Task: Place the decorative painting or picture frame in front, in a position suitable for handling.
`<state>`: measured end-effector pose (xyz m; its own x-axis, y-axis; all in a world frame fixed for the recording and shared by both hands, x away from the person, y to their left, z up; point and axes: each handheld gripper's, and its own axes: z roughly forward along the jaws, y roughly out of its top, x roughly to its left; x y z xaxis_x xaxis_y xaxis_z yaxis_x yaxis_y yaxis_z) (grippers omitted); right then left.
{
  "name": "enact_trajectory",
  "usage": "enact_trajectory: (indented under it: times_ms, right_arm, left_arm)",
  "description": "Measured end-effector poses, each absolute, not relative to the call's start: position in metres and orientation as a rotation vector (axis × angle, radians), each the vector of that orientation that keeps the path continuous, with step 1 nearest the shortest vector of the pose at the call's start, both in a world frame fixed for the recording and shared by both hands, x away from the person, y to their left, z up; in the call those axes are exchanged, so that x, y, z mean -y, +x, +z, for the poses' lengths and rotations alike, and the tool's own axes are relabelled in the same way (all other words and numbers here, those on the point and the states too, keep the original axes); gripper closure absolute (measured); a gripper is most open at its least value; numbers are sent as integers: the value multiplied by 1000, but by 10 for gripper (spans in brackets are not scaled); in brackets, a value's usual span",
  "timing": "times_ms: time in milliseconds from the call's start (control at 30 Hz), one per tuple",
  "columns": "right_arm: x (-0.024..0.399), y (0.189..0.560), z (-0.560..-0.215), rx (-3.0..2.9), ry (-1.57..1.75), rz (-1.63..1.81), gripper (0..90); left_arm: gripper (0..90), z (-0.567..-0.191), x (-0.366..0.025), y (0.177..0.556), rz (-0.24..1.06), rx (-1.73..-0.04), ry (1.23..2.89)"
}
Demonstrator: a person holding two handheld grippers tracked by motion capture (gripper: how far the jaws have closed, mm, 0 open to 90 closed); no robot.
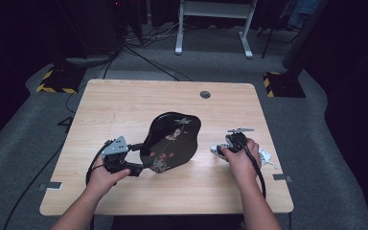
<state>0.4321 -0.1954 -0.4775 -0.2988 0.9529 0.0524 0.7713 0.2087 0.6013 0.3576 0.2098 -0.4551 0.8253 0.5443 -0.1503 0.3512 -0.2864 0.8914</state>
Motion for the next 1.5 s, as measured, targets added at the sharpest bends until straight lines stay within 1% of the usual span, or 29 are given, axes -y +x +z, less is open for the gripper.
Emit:
enact_trajectory:
  times_ms: [67,200,267,300,333,367,400,433,600,833,967,1067,1133,1167,1200,1233,1267,1300,1333,1400,1433,1500]
  right_arm:
    - [193,432,-480,-2155,1596,755,408]
    - [190,432,-483,-2141,1560,733,417]
    - [187,431,-483,-2153,1535,716,441]
    - [186,432,-482,-2177,1515,715,492]
    - [186,432,-482,-2177,1515,715,492]
    - [186,432,-482,-2185,1505,719,542]
    - [186,432,-481,-2201,1478,728,667]
    - [186,432,-481,-2201,1478,728,667]
    - [188,431,-482,-2221,1418,754,778]
    - [192,431,-473,-2228,1319,823,807]
    - [194,417,-443,-2128,1217,997,808]
    - [196,408,-422,-2078,1173,1101,808]
    - [196,401,-408,-2054,1142,1159,808]
    - [196,401,-408,-2054,1142,1159,808]
    - [195,395,-396,-2039,1105,1197,808]
    - [195,395,-396,-2039,1105,1197,808]
    - [193,390,-388,-2030,1074,1219,808]
    - [193,390,-388,-2030,1074,1219,808]
    - [189,385,-381,-2017,1044,1246,808]
    - [187,383,-378,-2014,1029,1259,808]
    - [186,380,-375,-2012,1012,1272,808]
    - [180,376,-368,-2005,988,1296,808]
  left_arm:
    - [215,-456,-210,358,214,-704,1910]
    - [214,-458,-210,357,210,-708,1886]
    - [211,-458,-210,357,224,-695,1903]
    - [210,-459,-209,357,213,-703,1900]
    - [210,-459,-208,357,212,-702,1900]
    - [210,-459,-208,357,214,-702,1905]
    - [210,-460,-208,357,207,-700,1914]
    - [210,-460,-208,357,207,-700,1914]
    - [214,-461,-208,356,197,-710,1905]
    - [223,-467,-206,354,182,-707,1939]
    - [241,-470,-206,356,173,-737,1929]
    - [258,-470,-205,355,189,-735,1934]
    - [309,-469,-203,354,193,-725,1934]
    - [316,-469,-203,354,193,-725,1934]
    - [357,-468,-201,353,206,-707,1934]
    - [398,-468,-201,353,206,-707,1934]
    - [416,-468,-199,353,201,-698,1940]
    - [420,-468,-199,353,201,-698,1940]
    - [455,-468,-198,354,216,-680,1952]
    - [468,-468,-198,354,217,-681,1954]
    - [493,-469,-198,354,209,-684,1950]
    - [571,-469,-199,355,197,-674,1947]
